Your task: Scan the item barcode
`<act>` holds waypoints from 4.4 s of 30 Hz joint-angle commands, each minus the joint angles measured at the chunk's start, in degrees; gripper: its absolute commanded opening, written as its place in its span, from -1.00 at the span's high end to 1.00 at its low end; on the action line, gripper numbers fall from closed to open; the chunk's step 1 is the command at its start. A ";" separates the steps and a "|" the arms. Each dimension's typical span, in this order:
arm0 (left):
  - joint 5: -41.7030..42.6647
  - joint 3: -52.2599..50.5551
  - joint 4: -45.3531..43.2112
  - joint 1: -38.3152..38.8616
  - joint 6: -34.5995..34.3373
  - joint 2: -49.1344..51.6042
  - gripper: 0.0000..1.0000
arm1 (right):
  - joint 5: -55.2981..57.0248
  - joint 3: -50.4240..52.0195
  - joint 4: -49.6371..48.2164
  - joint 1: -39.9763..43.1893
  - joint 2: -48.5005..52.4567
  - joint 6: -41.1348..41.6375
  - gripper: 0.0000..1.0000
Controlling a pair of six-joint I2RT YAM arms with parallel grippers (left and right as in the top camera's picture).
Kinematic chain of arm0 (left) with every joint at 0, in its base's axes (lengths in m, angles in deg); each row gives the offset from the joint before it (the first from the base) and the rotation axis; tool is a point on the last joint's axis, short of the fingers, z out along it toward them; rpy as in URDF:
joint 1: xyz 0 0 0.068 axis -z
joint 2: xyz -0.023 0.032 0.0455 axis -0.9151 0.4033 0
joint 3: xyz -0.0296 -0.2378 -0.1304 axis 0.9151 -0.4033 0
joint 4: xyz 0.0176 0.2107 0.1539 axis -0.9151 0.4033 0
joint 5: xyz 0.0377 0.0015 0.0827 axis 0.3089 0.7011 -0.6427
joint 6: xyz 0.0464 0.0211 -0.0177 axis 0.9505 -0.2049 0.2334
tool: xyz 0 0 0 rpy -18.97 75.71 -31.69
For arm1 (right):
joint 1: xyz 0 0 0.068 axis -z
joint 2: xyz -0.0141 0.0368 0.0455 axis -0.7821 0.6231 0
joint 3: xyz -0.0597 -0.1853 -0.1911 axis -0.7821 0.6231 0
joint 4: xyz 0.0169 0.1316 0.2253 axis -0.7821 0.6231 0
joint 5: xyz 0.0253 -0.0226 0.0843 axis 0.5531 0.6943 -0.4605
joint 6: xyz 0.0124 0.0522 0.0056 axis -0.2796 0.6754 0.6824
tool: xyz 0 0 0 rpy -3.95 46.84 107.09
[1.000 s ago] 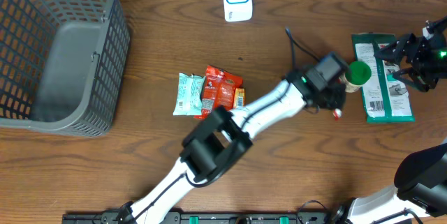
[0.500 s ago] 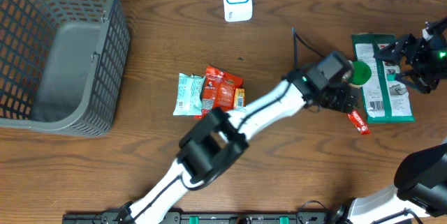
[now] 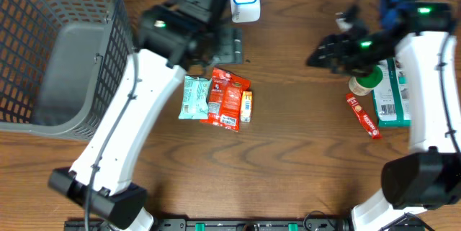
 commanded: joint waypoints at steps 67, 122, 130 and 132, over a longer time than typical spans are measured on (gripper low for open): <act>-10.27 0.07 9.73 -19.80 2.99 -1.81 -0.64 | 59.43 36.13 -50.10 -43.19 6.60 26.34 0.17; -10.27 0.07 9.73 -19.80 2.99 -1.81 -0.64 | 50.25 33.70 -43.89 -40.44 6.29 27.08 0.04; -10.27 0.07 9.73 -19.80 2.99 -1.81 -0.64 | 56.39 33.70 -44.04 -41.90 8.26 26.14 0.05; -10.27 0.07 9.73 -19.80 2.99 -1.81 -0.64 | 57.33 33.70 -43.98 -41.88 8.26 24.17 0.05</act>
